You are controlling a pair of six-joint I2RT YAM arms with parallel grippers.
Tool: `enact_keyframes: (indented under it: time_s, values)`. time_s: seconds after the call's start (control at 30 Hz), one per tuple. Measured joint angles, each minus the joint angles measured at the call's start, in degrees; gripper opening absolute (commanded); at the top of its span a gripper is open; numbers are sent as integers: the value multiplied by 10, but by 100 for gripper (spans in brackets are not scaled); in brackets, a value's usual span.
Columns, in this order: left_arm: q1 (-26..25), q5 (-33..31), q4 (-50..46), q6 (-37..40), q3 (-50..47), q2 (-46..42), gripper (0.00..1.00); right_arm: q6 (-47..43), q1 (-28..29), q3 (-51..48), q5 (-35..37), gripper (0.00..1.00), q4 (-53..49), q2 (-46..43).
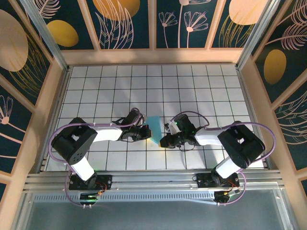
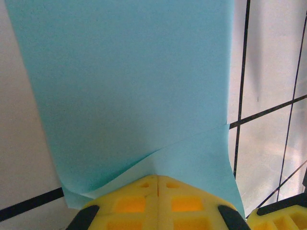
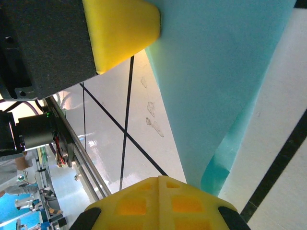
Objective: Fold a paper plane with a square sheet of paper (fold left side to right side)
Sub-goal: Third fold the triangle at the center of the table.
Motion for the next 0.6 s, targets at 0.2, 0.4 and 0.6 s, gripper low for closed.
enact_keyframes:
  time_s: [0.2, 0.4, 0.6]
  values:
    - [0, 0, 0, 0, 0, 0, 0, 0, 4, 1, 3, 0, -1, 3]
    - [0, 0, 0, 0, 0, 0, 0, -5, 1, 23, 12, 0, -16, -11]
    - [0, 0, 0, 0, 0, 0, 0, -14, -1, 39, 19, 0, -18, -9]
